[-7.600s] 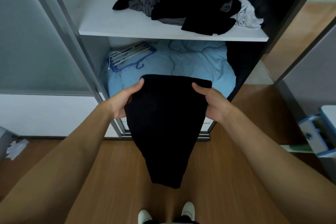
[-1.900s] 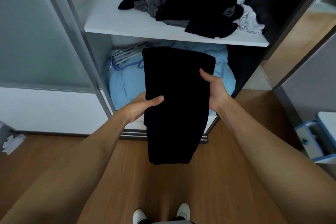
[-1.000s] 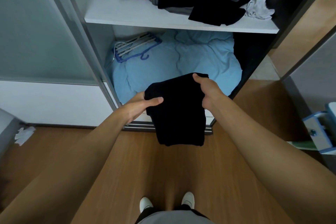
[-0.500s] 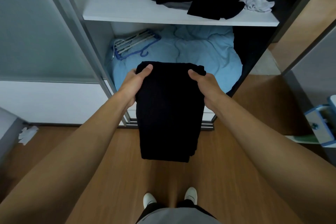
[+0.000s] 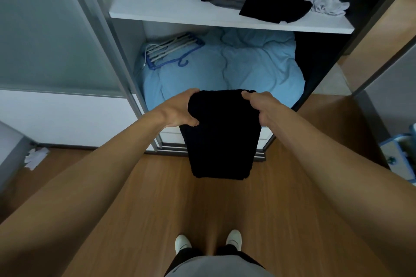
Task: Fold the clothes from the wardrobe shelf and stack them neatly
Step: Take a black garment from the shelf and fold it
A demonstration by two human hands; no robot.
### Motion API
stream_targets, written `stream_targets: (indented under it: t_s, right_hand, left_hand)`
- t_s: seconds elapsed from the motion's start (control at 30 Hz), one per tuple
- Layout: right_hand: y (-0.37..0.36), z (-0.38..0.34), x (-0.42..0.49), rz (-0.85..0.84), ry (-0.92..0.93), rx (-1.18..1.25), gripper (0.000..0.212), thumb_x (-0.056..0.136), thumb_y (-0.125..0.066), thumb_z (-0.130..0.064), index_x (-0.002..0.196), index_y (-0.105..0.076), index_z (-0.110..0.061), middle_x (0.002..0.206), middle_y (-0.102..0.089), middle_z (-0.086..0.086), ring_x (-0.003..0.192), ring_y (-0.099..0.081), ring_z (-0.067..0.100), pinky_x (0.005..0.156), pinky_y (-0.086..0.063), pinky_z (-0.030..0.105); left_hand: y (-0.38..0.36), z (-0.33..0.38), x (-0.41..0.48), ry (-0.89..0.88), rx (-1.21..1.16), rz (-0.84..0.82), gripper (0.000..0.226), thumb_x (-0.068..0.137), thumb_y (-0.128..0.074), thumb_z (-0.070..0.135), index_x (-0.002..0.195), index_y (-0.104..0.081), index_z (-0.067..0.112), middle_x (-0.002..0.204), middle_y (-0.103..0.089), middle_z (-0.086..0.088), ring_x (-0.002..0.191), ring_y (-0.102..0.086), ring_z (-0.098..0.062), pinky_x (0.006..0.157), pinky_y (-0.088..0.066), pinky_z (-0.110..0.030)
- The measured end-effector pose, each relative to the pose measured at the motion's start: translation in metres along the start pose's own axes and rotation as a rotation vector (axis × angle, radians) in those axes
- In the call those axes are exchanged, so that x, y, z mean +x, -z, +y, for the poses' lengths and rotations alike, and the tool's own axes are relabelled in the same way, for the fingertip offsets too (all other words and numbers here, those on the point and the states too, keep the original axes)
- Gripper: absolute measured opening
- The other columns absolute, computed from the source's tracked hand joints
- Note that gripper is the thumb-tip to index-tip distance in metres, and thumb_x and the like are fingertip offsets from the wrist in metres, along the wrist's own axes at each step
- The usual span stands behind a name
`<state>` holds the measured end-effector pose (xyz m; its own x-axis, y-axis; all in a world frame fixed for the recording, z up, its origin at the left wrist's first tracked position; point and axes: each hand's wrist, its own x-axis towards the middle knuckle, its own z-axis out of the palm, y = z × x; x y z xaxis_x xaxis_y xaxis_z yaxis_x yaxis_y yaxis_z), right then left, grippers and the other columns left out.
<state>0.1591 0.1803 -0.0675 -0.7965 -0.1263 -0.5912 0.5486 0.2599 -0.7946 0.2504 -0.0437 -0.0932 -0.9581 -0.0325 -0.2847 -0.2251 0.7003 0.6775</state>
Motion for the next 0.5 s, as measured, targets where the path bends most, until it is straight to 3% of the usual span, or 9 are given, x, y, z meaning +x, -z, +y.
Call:
stream_targets:
  t_s: [0.1,0.2,0.27,0.37,0.4,0.47,0.5]
  right_hand:
    - [-0.001,0.009,0.003,0.040,0.049,-0.008,0.060,0.091,-0.072,-0.030,0.137,-0.046,-0.001,0.111,-0.064,0.010,0.080,-0.067,0.018,0.047,-0.053,0.022]
    - [0.001,0.016,0.005,-0.086,0.117,-0.012,0.080,0.084,-0.079,-0.029,0.148,-0.033,-0.017,0.116,-0.062,-0.001,0.090,-0.066,0.011,0.058,-0.054,0.020]
    - [-0.001,0.017,0.003,-0.259,0.186,-0.215,0.073,0.077,-0.085,-0.028,0.140,-0.047,-0.022,0.112,-0.065,-0.007,0.095,-0.067,0.007,0.068,-0.053,0.015]
    - [-0.013,0.016,-0.003,-0.366,0.364,-0.626,0.057,0.071,-0.089,-0.022,0.119,-0.058,-0.022,0.101,-0.064,-0.010,0.081,-0.065,-0.001,0.058,-0.047,0.004]
    - [-0.018,0.016,-0.002,-0.340,0.419,-0.778,0.065,0.071,-0.089,-0.023,0.125,-0.054,-0.019,0.108,-0.061,-0.010,0.088,-0.063,0.002,0.066,-0.049,0.007]
    - [-0.028,0.014,0.001,-0.243,0.473,-1.080,0.071,0.072,-0.087,-0.027,0.132,-0.050,-0.014,0.115,-0.058,-0.002,0.101,-0.059,0.016,0.083,-0.053,0.026]
    - [-0.032,0.012,0.002,-0.194,0.485,-1.187,0.059,0.073,-0.085,-0.028,0.122,-0.055,-0.012,0.106,-0.060,0.001,0.093,-0.060,0.018,0.074,-0.052,0.030]
  left_hand:
    - [-0.001,-0.001,0.002,-0.016,0.068,0.060,0.072,0.076,-0.076,0.014,0.142,-0.046,0.021,0.132,-0.056,0.002,0.116,-0.052,-0.014,0.094,-0.039,-0.020]
    - [0.003,-0.009,-0.001,-0.010,0.000,0.088,0.052,0.075,-0.071,0.012,0.124,-0.061,0.023,0.110,-0.065,0.007,0.100,-0.062,-0.011,0.081,-0.047,-0.017]
    - [0.009,-0.015,-0.004,-0.009,-0.044,0.085,0.045,0.076,-0.071,0.009,0.118,-0.065,0.022,0.103,-0.067,0.008,0.095,-0.065,-0.006,0.078,-0.049,-0.014]
    - [0.021,-0.020,-0.006,-0.003,-0.036,0.100,0.042,0.078,-0.073,0.009,0.117,-0.066,0.024,0.097,-0.066,0.014,0.091,-0.064,0.000,0.071,-0.046,-0.008]
    - [0.026,-0.021,-0.007,0.000,-0.031,0.105,0.043,0.078,-0.075,0.010,0.118,-0.065,0.023,0.097,-0.065,0.017,0.091,-0.063,0.001,0.071,-0.044,-0.006]
    - [0.037,-0.022,-0.010,0.007,-0.009,0.090,0.047,0.077,-0.081,0.014,0.121,-0.065,0.021,0.099,-0.066,0.015,0.094,-0.064,-0.003,0.077,-0.046,-0.008]
    - [0.043,-0.023,-0.012,0.013,0.021,0.072,0.051,0.075,-0.084,0.016,0.122,-0.064,0.020,0.101,-0.067,0.011,0.096,-0.065,-0.008,0.083,-0.049,-0.014]
